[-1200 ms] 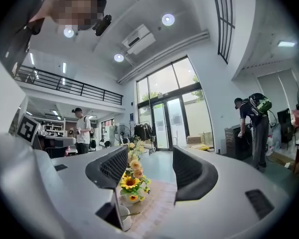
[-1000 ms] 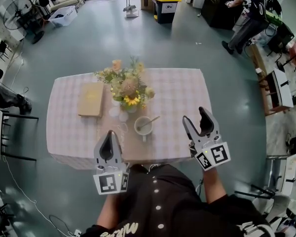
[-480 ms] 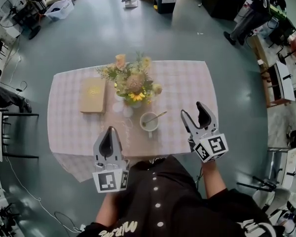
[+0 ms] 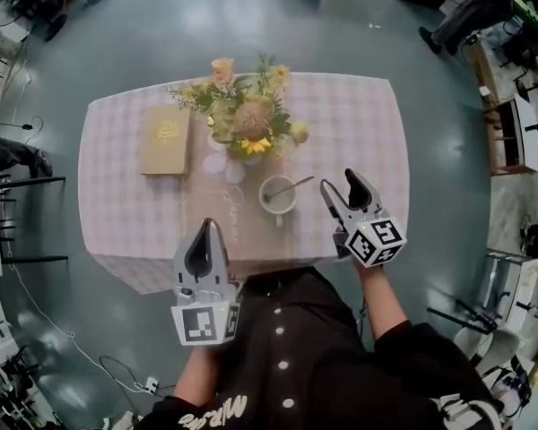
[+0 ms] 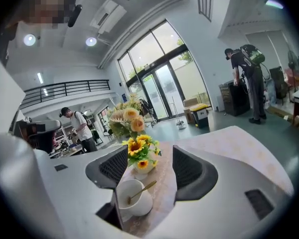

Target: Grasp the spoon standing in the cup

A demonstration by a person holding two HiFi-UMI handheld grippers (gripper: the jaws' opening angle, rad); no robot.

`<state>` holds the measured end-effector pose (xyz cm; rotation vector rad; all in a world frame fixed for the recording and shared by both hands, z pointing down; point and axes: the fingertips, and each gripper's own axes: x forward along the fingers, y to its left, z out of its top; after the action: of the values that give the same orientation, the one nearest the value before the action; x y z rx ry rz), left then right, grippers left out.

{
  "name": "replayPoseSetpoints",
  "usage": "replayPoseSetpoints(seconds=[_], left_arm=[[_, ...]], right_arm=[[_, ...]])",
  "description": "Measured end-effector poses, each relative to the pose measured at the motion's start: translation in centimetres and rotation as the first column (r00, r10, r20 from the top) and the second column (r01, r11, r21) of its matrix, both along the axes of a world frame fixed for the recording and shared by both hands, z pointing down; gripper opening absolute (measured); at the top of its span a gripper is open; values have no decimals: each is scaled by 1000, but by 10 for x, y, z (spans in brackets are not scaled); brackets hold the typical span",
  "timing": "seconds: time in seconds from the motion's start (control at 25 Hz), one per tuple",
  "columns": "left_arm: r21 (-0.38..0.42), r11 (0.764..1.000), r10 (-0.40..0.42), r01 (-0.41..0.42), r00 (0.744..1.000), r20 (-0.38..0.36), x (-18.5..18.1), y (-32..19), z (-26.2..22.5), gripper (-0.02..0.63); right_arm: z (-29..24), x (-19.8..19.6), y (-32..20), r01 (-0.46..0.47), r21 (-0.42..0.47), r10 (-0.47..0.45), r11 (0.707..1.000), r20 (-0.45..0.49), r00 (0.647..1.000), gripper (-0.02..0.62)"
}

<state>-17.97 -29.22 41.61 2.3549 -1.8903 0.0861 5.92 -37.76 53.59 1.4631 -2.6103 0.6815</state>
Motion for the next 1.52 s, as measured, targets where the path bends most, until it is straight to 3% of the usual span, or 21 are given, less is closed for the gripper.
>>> replayPoseSetpoints(seconds=[0.48, 0.96, 1.52], left_arm=[[-101, 995, -23, 25, 1000, 13, -11, 7, 37, 17], [-128, 991, -39, 42, 999, 29, -12, 11, 52, 17], [-146, 988, -52, 55, 998, 27, -15, 18, 59, 17]], right_arm=[[79, -29, -13, 68, -183, -54, 981, 82, 995, 233], [116, -51, -10, 139, -264, -98, 954, 164, 982, 122], [119, -54, -7, 144, -277, -85, 950, 215, 973, 26]])
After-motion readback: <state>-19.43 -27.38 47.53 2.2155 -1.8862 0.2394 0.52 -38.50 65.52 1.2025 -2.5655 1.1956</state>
